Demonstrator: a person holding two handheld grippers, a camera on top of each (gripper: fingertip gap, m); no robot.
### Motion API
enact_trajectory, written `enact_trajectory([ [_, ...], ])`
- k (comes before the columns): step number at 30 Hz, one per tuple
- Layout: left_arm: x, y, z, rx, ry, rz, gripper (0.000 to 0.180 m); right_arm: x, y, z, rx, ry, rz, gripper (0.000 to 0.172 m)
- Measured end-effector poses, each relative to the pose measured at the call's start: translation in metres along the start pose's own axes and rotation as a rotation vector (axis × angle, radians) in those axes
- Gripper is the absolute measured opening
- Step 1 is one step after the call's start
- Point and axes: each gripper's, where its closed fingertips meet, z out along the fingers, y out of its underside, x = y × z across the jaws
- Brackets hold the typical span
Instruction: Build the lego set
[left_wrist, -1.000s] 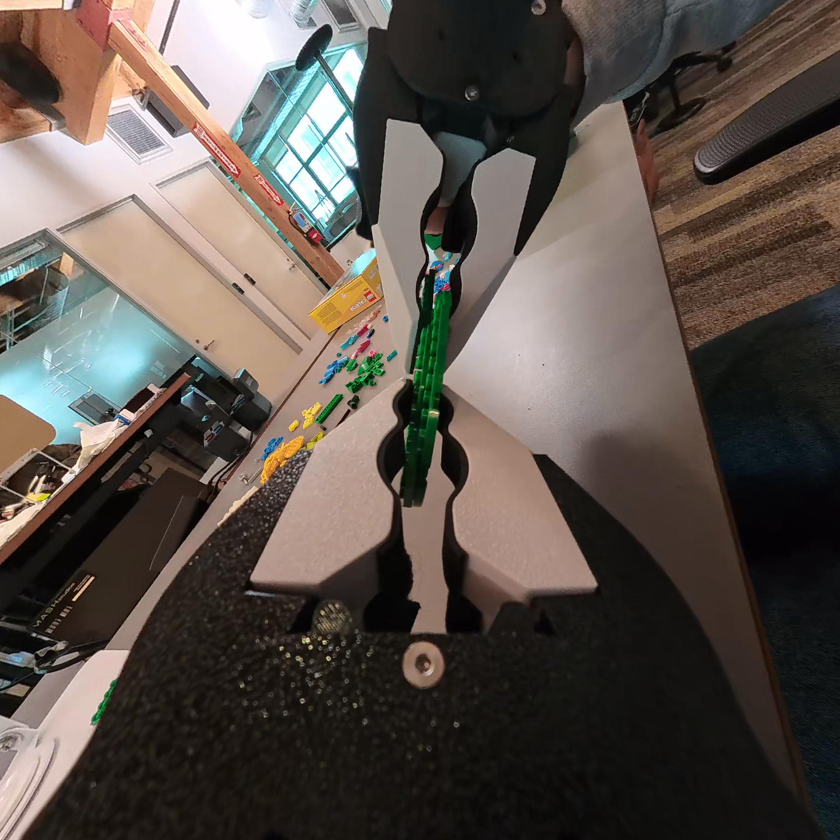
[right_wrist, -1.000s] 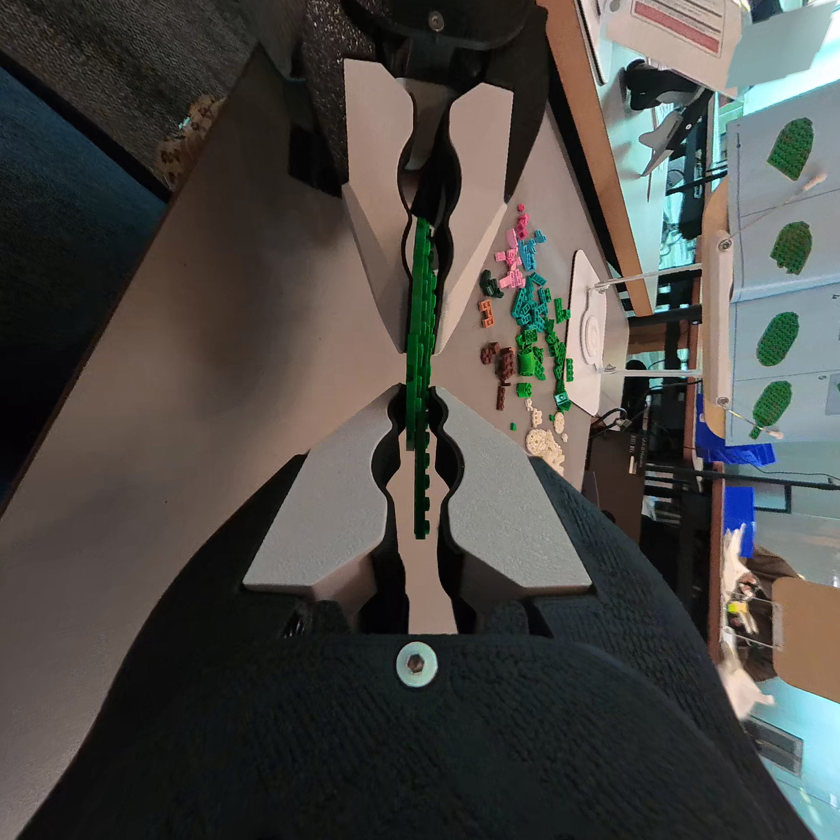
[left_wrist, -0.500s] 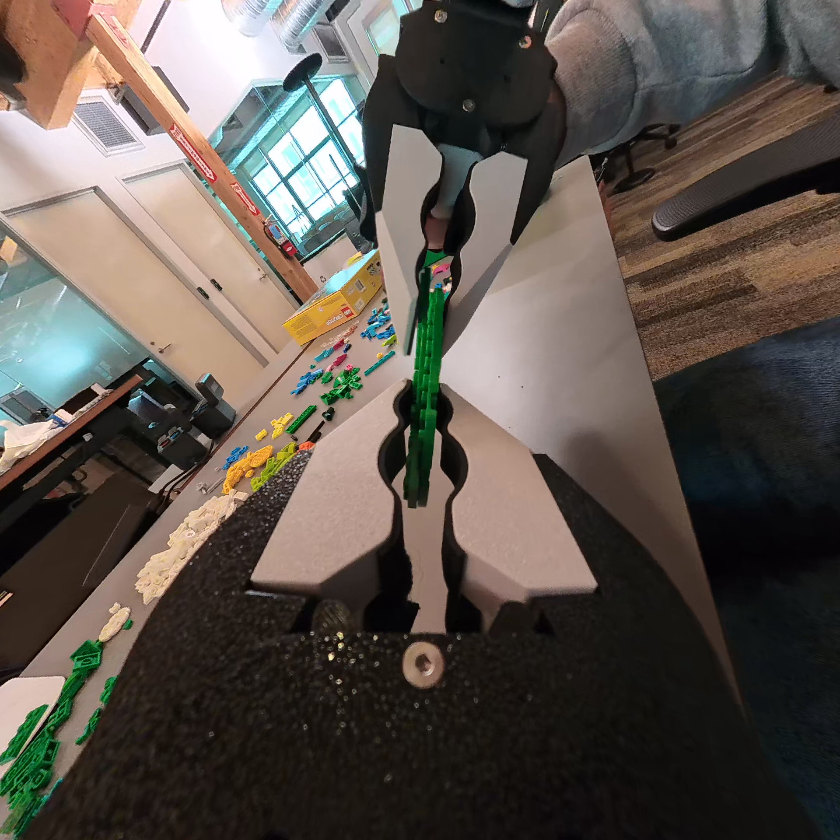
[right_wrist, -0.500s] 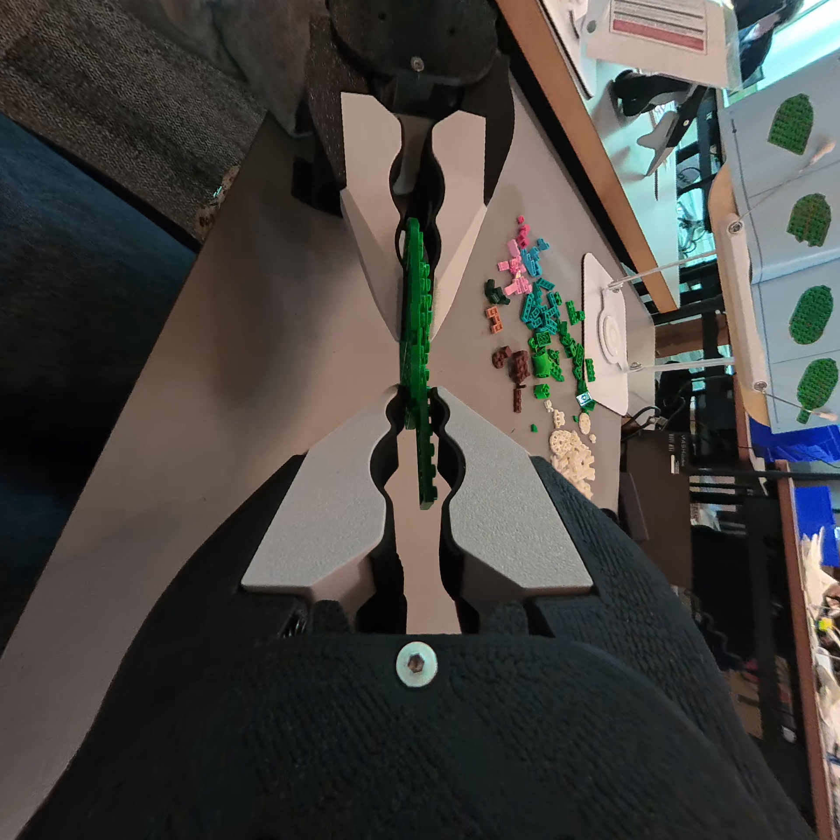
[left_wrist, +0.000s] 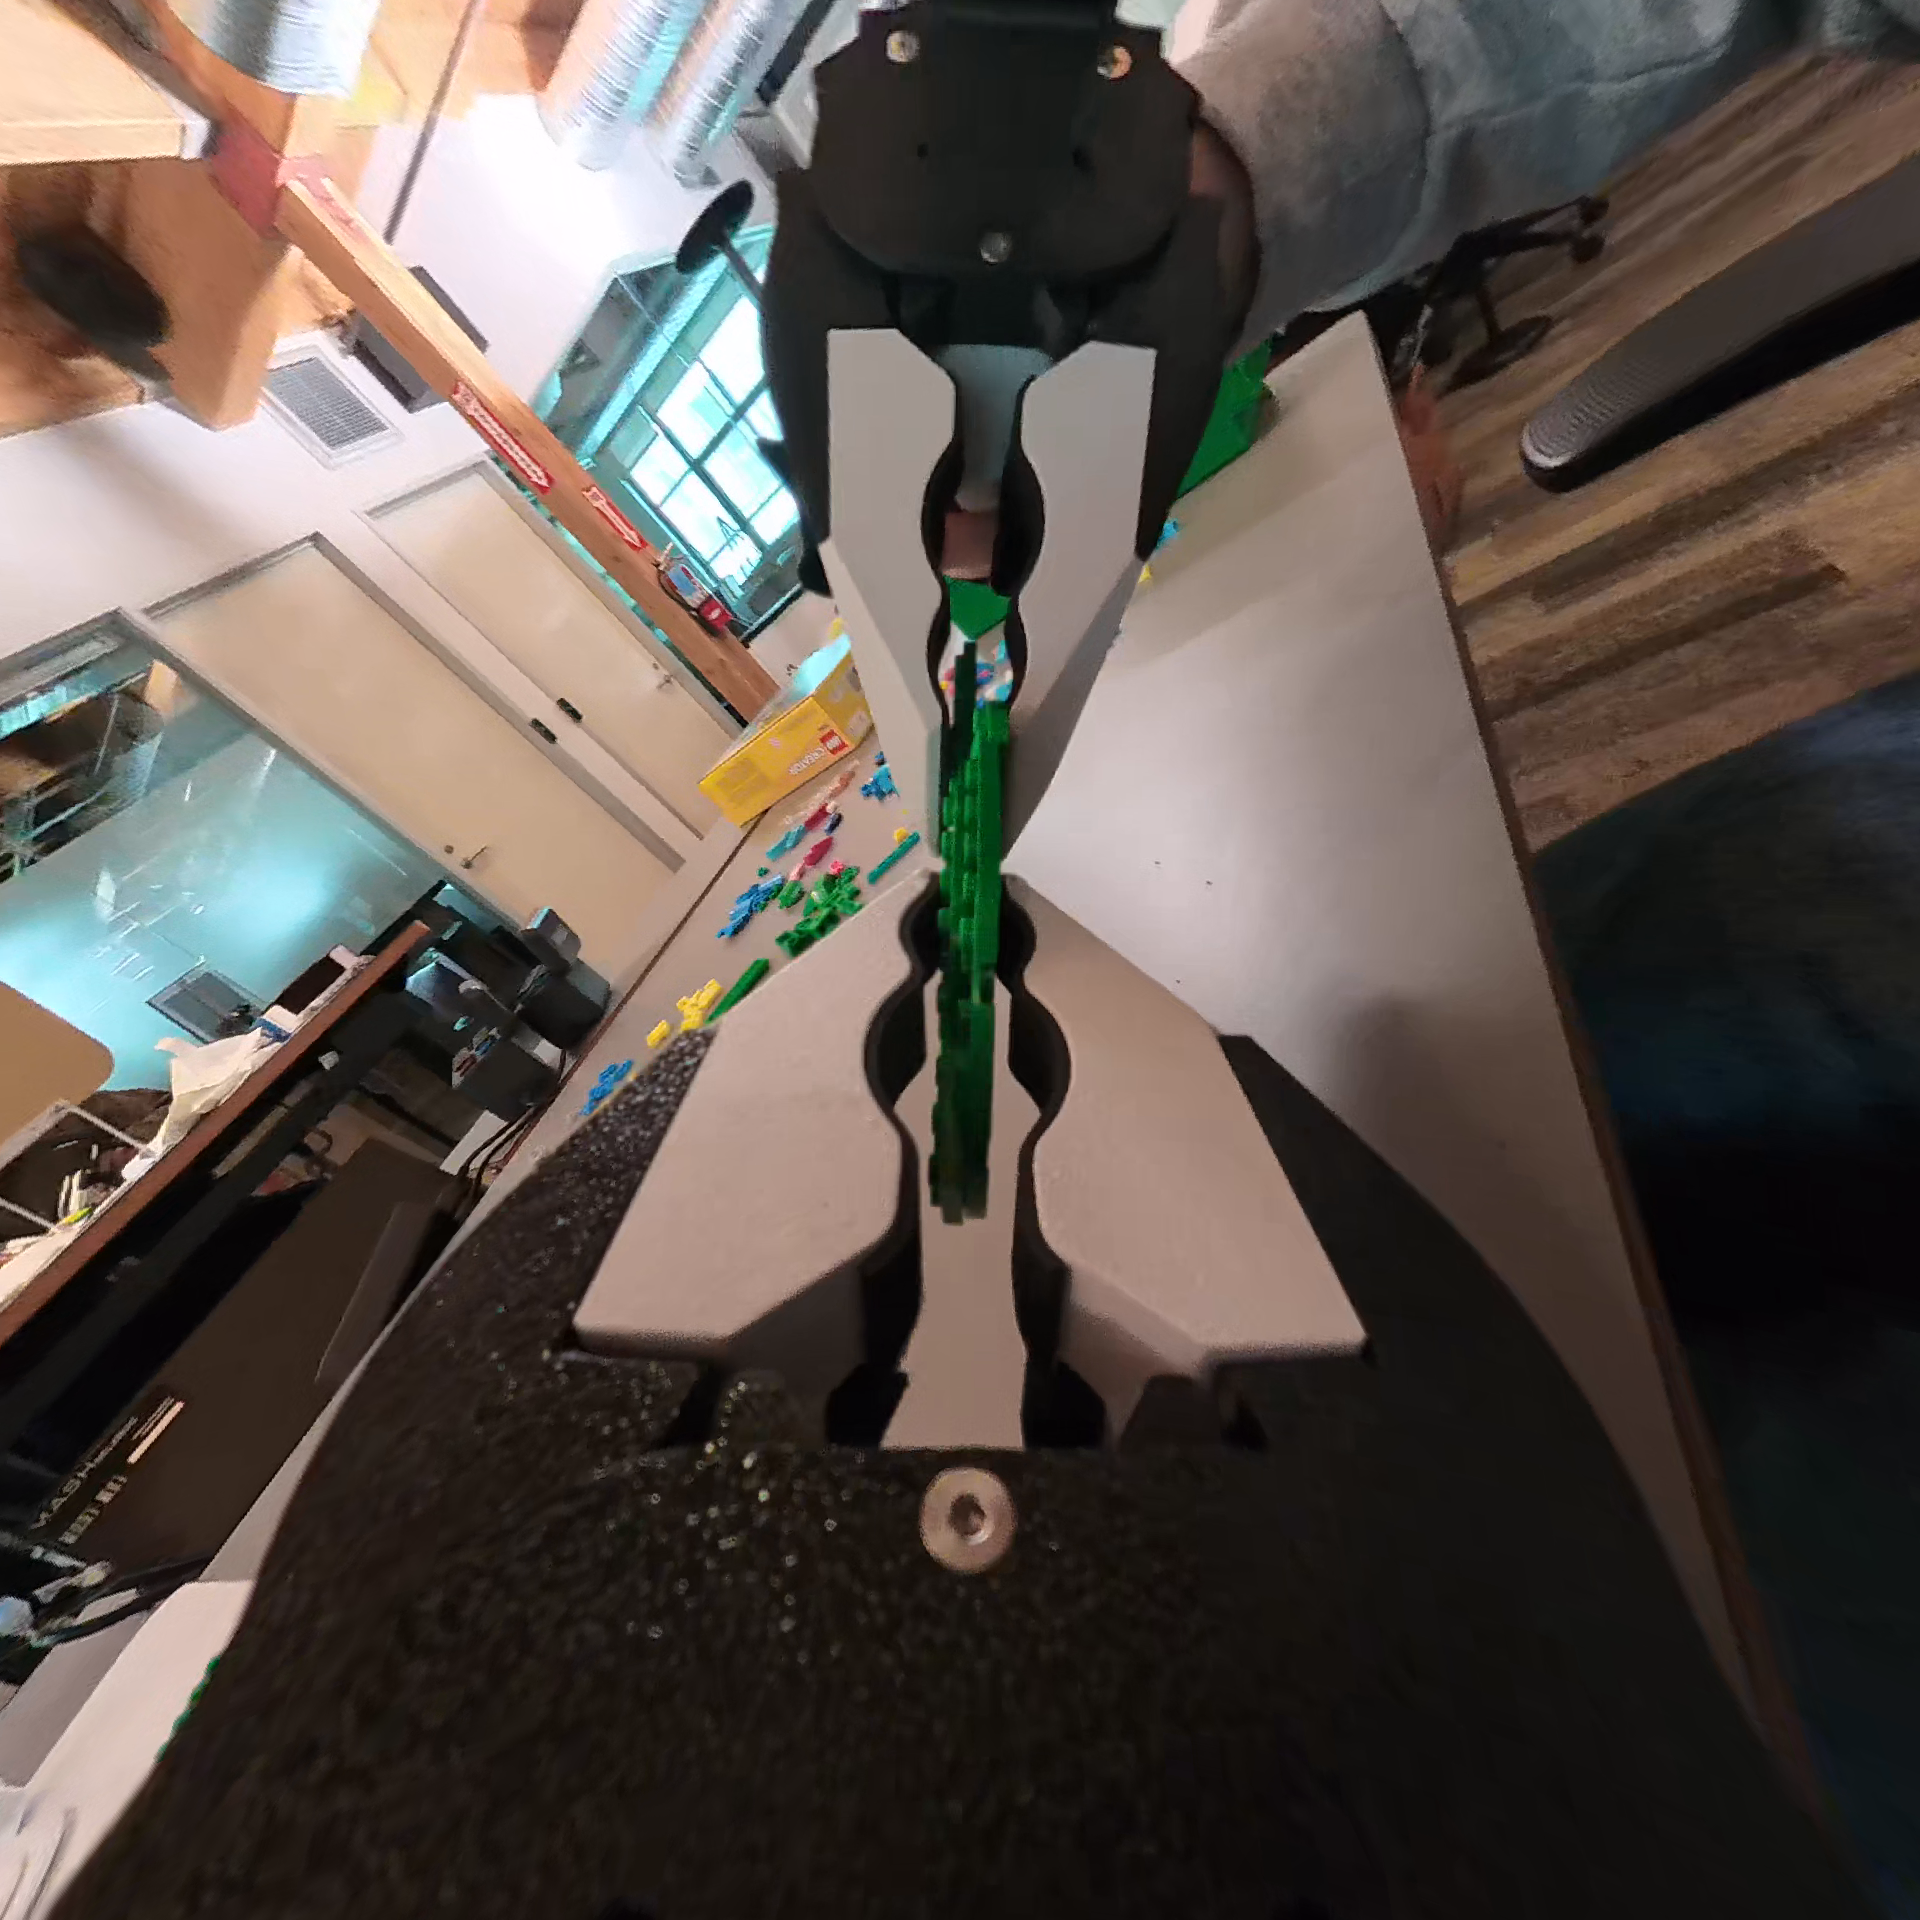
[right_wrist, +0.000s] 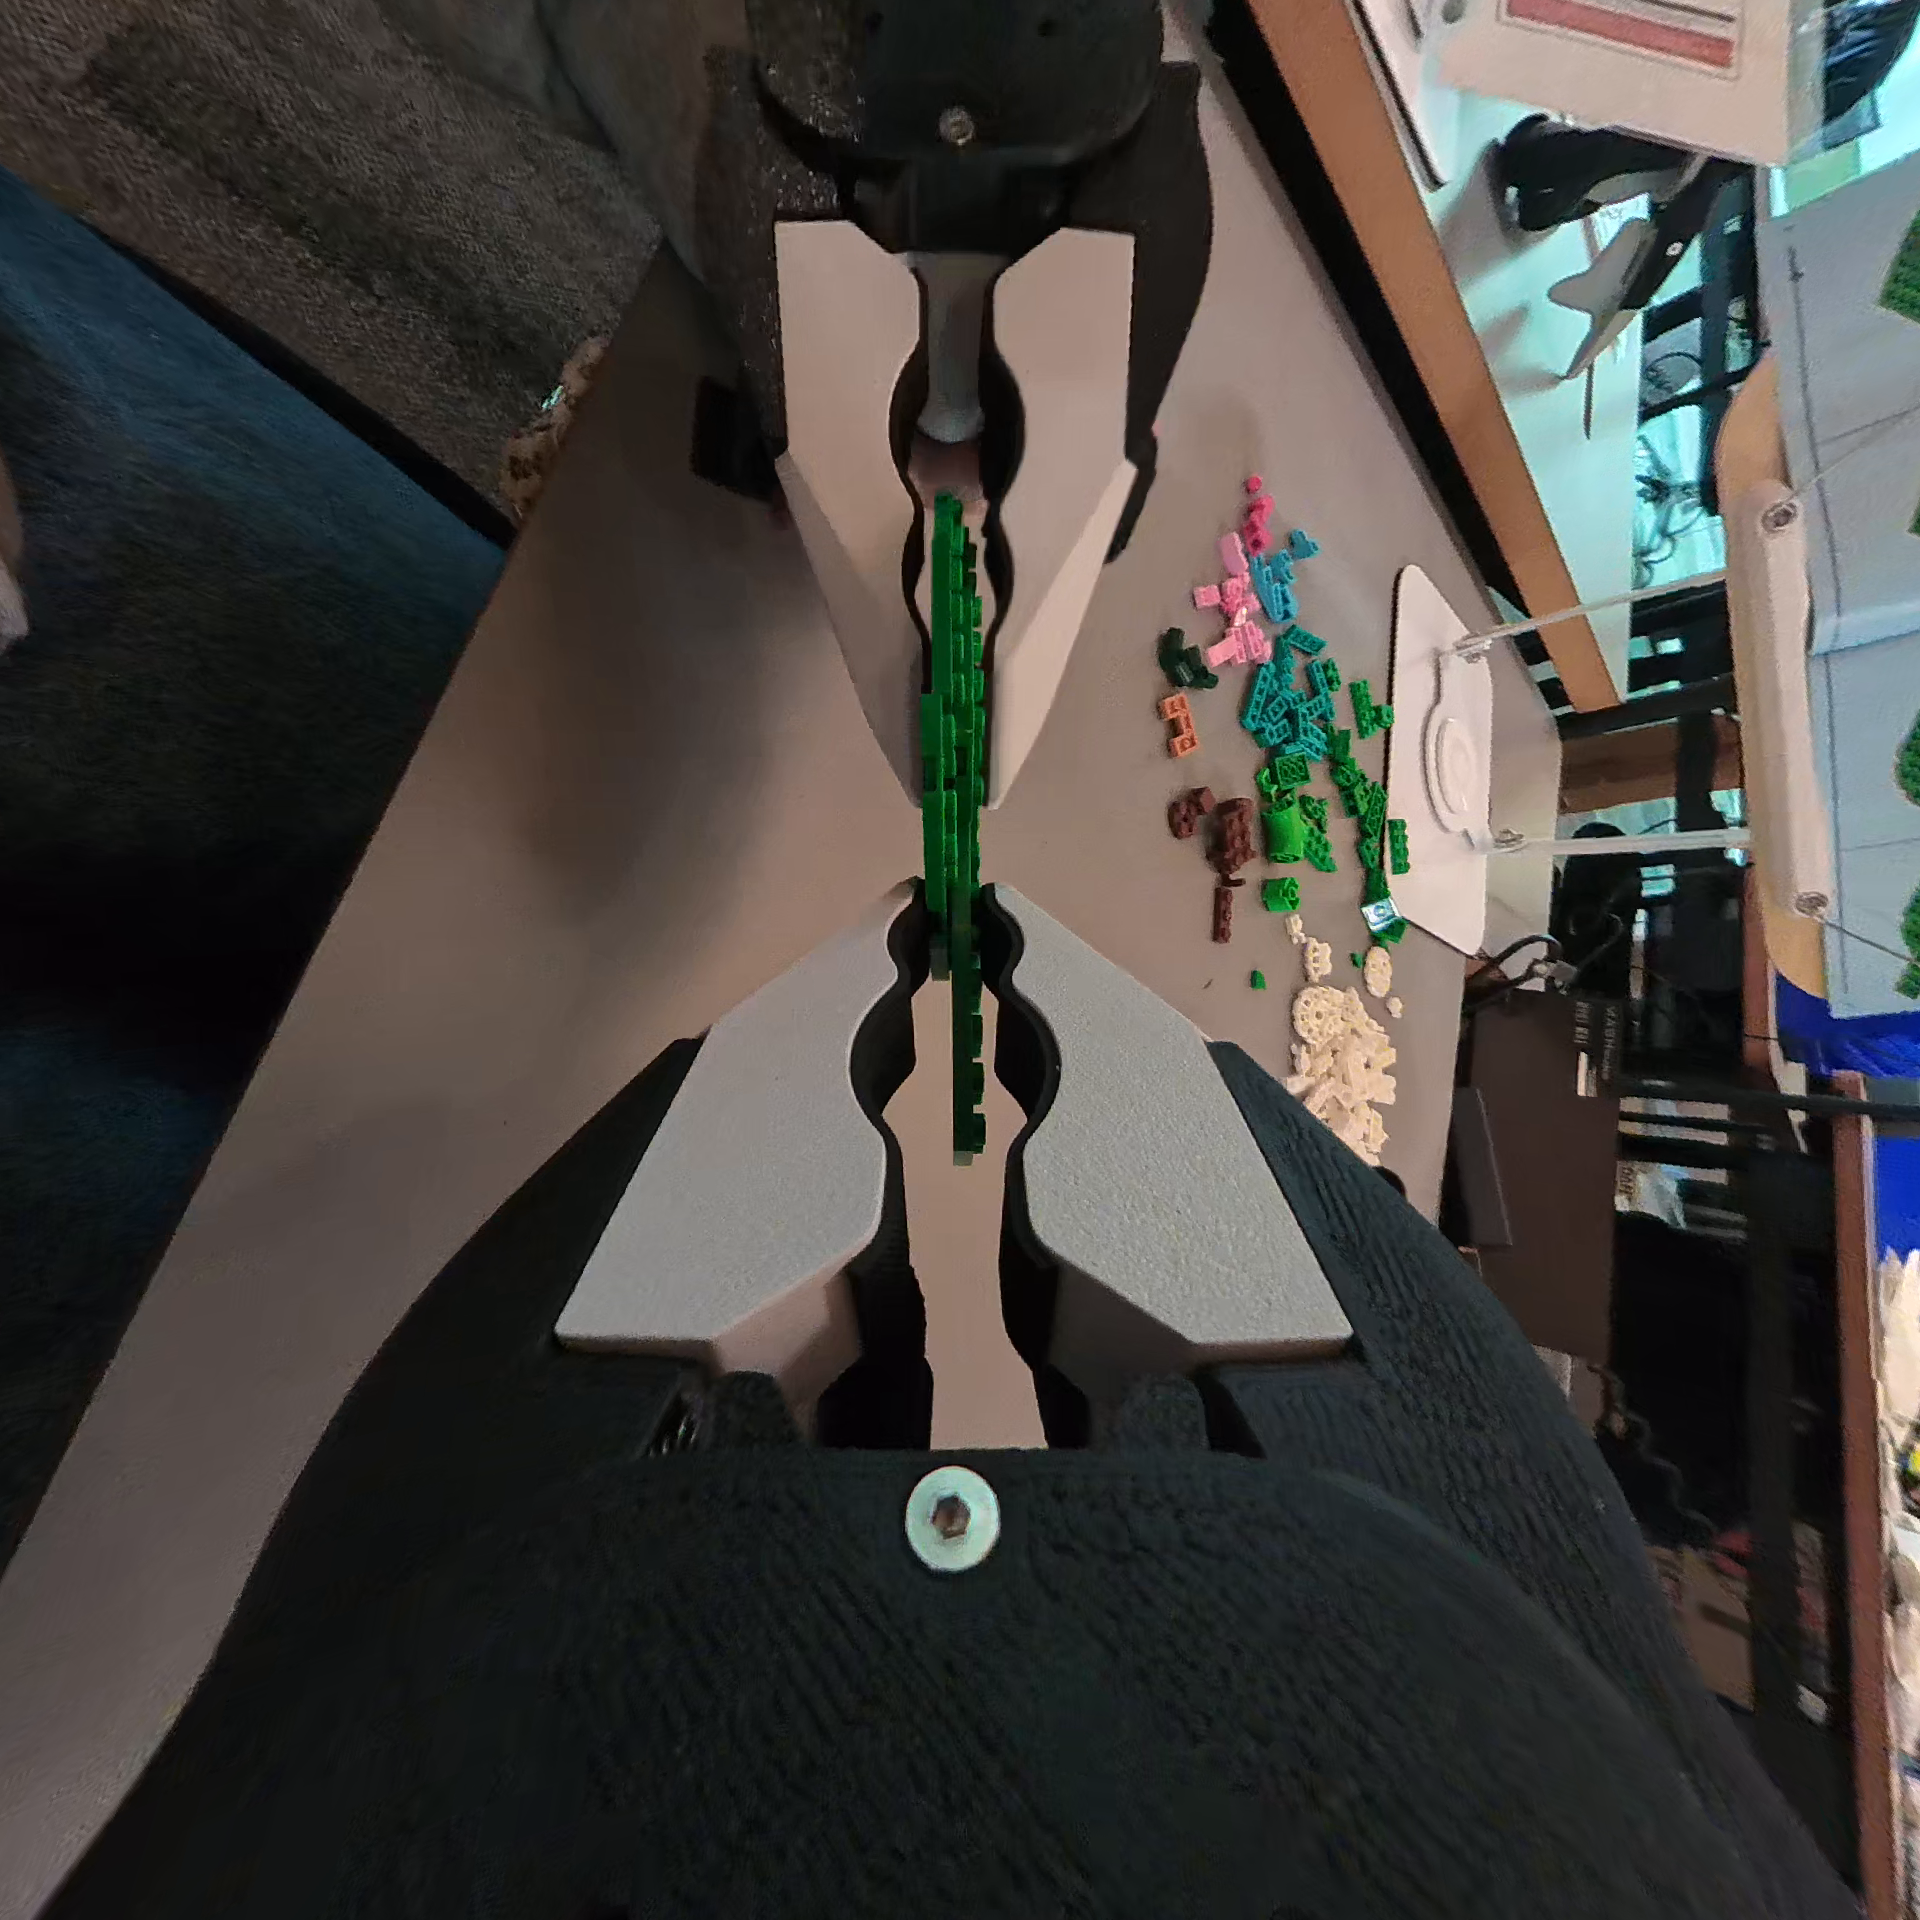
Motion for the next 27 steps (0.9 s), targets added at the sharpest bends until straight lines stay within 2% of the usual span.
enact_trajectory([
  [13, 0.009, 0.010, 0.003, -0.077, 0.066, -0.032, 0.005, -0.008, 0.007, 0.006, -0.008, -0.078, 0.101, 0.006],
  [16, 0.004, 0.003, 0.000, -0.032, 0.050, -0.064, 0.005, -0.001, -0.004, 0.001, 0.068, -0.051, 0.120, 0.007],
  [17, 0.000, -0.002, -0.002, 0.006, 0.040, -0.098, 0.005, 0.004, -0.011, -0.002, 0.126, -0.033, 0.154, 0.009],
  [19, -0.006, -0.011, -0.005, 0.070, 0.041, -0.179, 0.005, 0.009, -0.023, -0.007, 0.217, -0.024, 0.212, 0.028],
  [21, -0.005, -0.011, -0.006, 0.075, 0.046, -0.187, 0.005, 0.010, -0.022, -0.007, 0.208, -0.003, 0.210, 0.032],
  [24, -0.001, -0.007, -0.003, 0.044, 0.060, -0.170, 0.005, 0.009, -0.019, -0.005, 0.182, 0.038, 0.146, 0.023],
  [27, -0.003, -0.007, -0.004, 0.048, 0.054, -0.170, 0.005, 0.008, -0.014, -0.007, 0.122, 0.053, 0.115, 0.024],
])
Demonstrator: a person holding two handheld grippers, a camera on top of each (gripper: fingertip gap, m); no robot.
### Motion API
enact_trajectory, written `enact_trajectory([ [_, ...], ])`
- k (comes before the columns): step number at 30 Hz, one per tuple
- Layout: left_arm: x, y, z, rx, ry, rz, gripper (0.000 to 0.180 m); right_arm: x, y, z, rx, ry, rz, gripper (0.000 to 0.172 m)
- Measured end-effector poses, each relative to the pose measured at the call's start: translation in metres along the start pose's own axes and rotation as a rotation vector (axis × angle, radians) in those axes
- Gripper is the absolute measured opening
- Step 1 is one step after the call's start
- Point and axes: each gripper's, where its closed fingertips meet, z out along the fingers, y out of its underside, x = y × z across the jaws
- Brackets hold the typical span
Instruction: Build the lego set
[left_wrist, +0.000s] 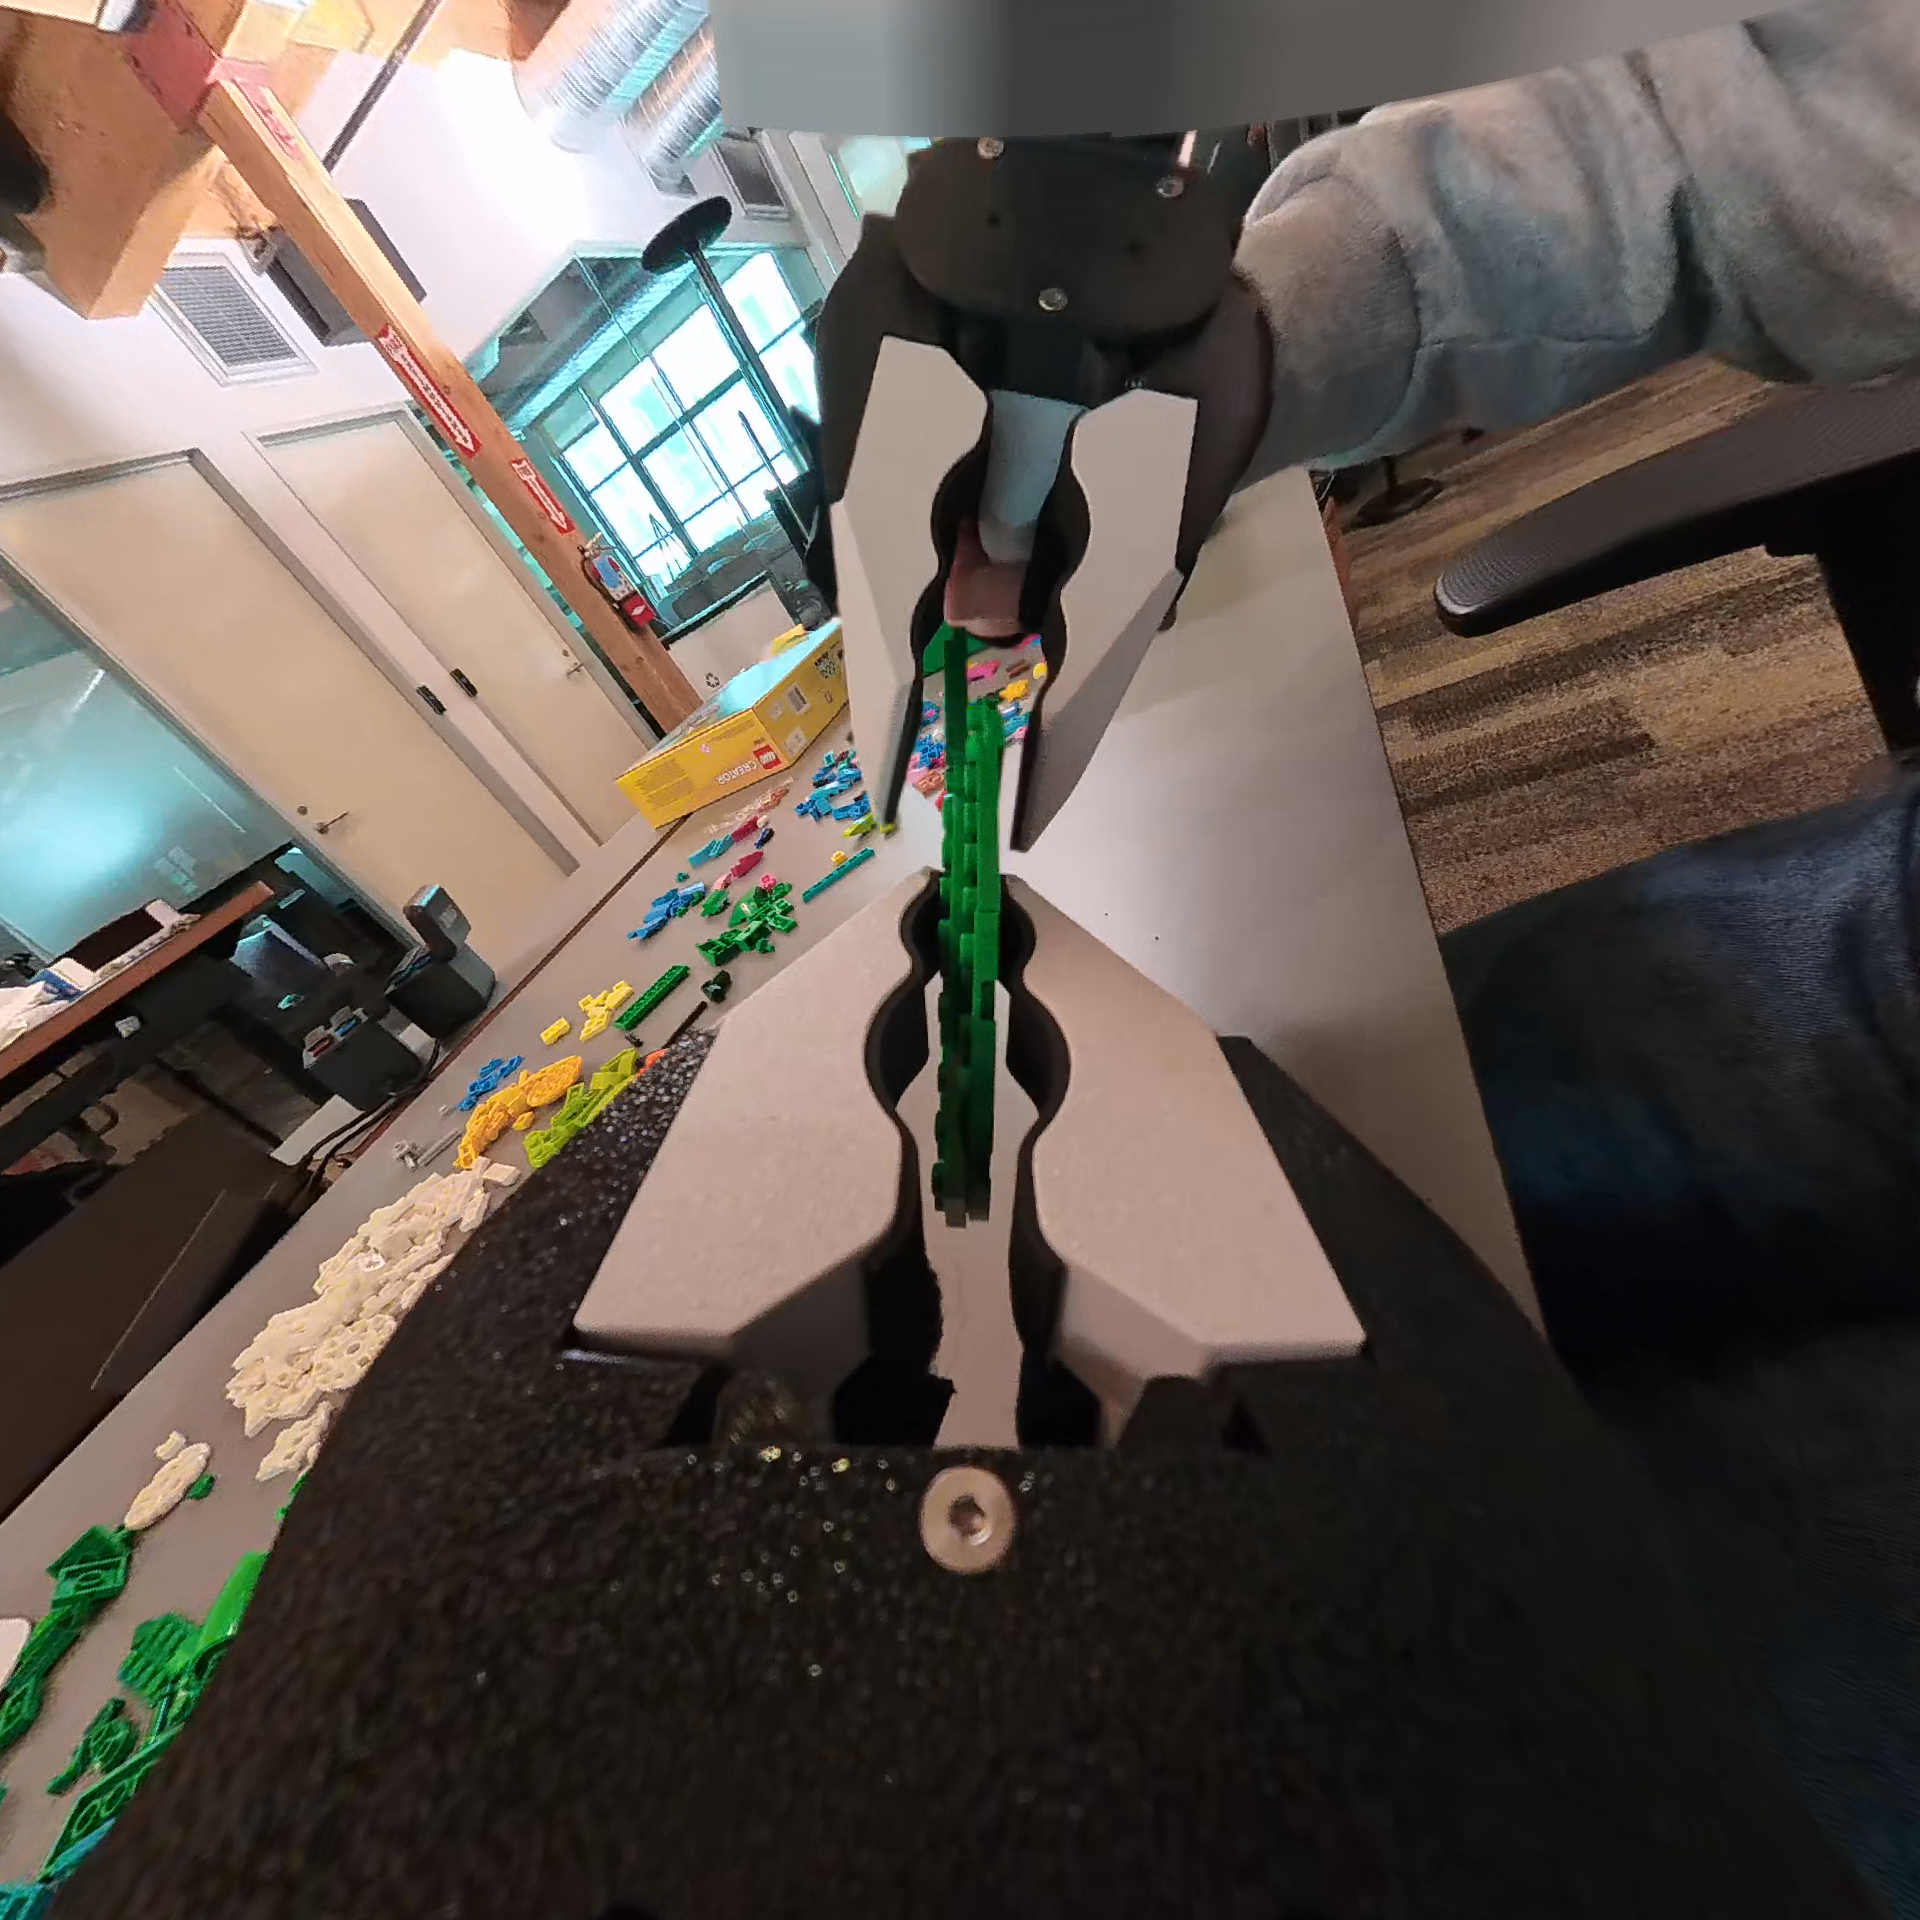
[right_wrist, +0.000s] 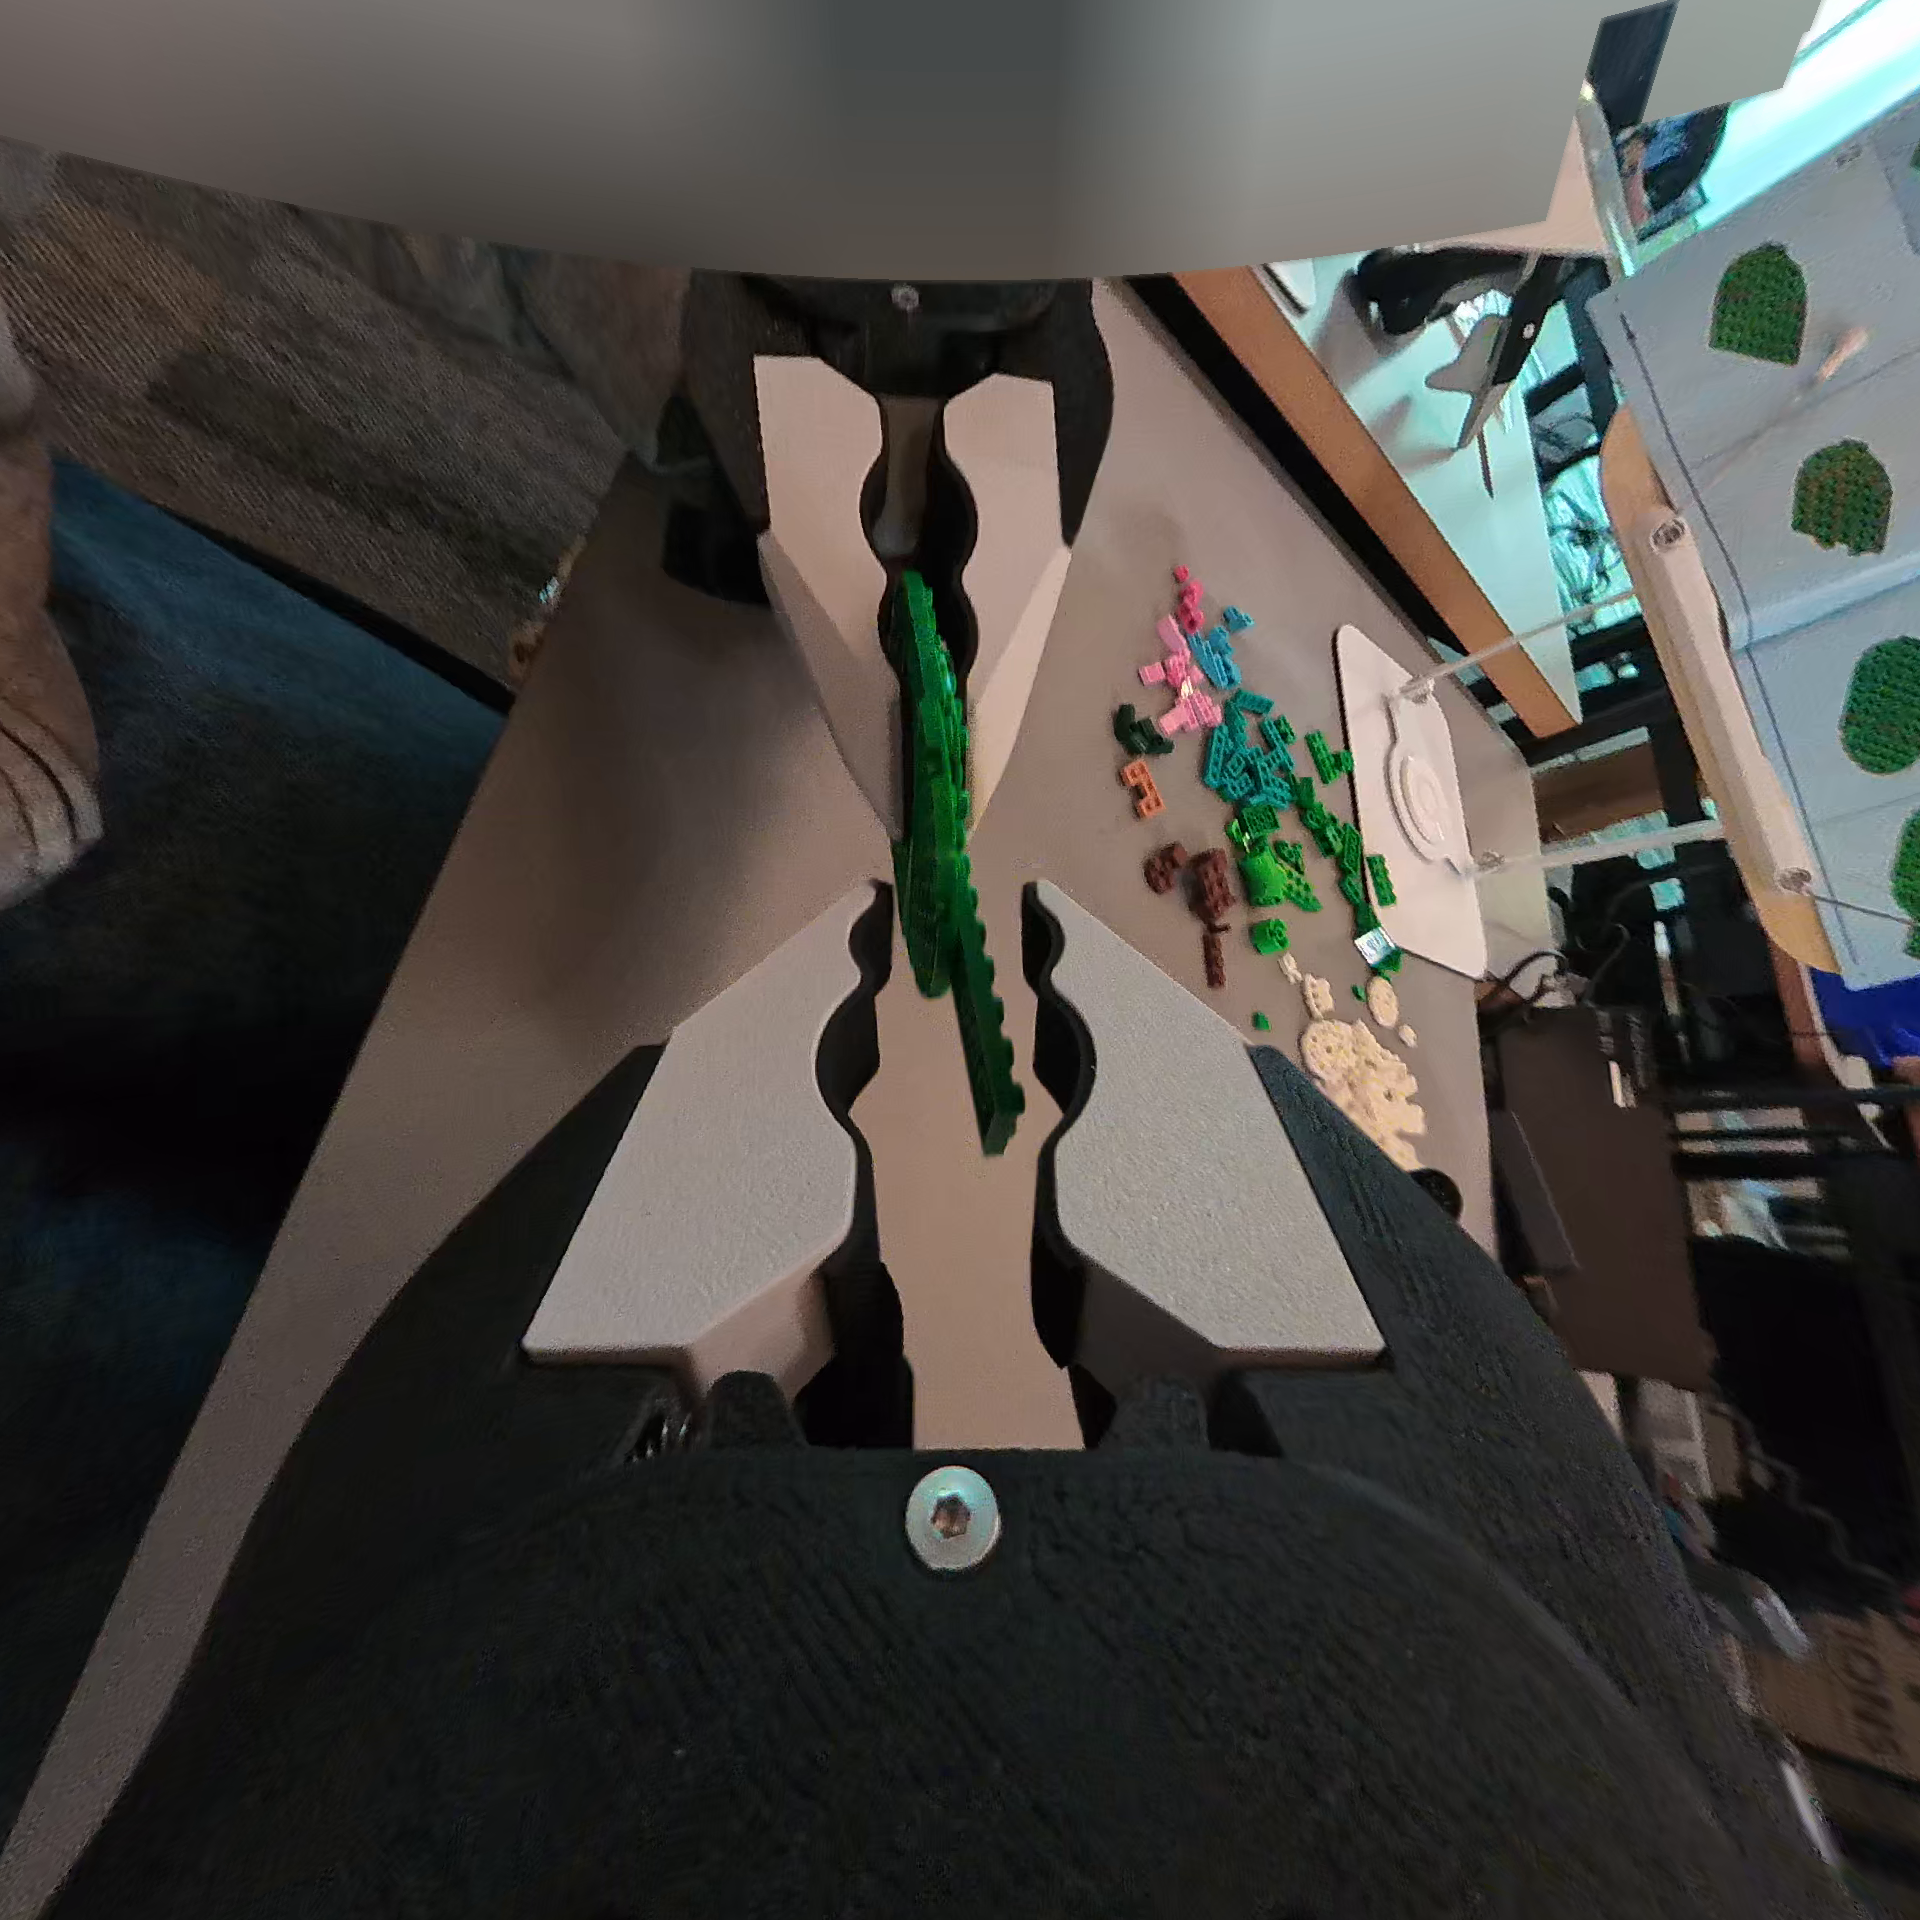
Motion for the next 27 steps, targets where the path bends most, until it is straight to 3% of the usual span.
enact_trajectory([
  [4, -0.003, 0.004, -0.001, -0.029, -0.025, 0.035, 0.005, 0.006, 0.023, -0.008, -0.218, 0.043, -0.108, 0.039],
  [8, -0.005, 0.023, 0.005, -0.173, -0.079, 0.127, 0.005, 0.015, 0.054, -0.013, -0.595, 0.148, -0.389, 0.039],
  [10, -0.004, 0.027, 0.008, -0.220, -0.097, 0.180, 0.005, 0.009, 0.062, -0.007, -0.676, 0.136, -0.450, 0.039],
  [18, -0.001, 0.029, 0.011, -0.248, -0.105, 0.200, 0.005, 0.008, 0.063, 0.014, -0.713, 0.154, -0.549, 0.014],
  [27, -0.002, 0.031, 0.011, -0.263, -0.108, 0.189, 0.005, 0.010, 0.065, 0.015, -0.764, 0.147, -0.641, 0.009],
])
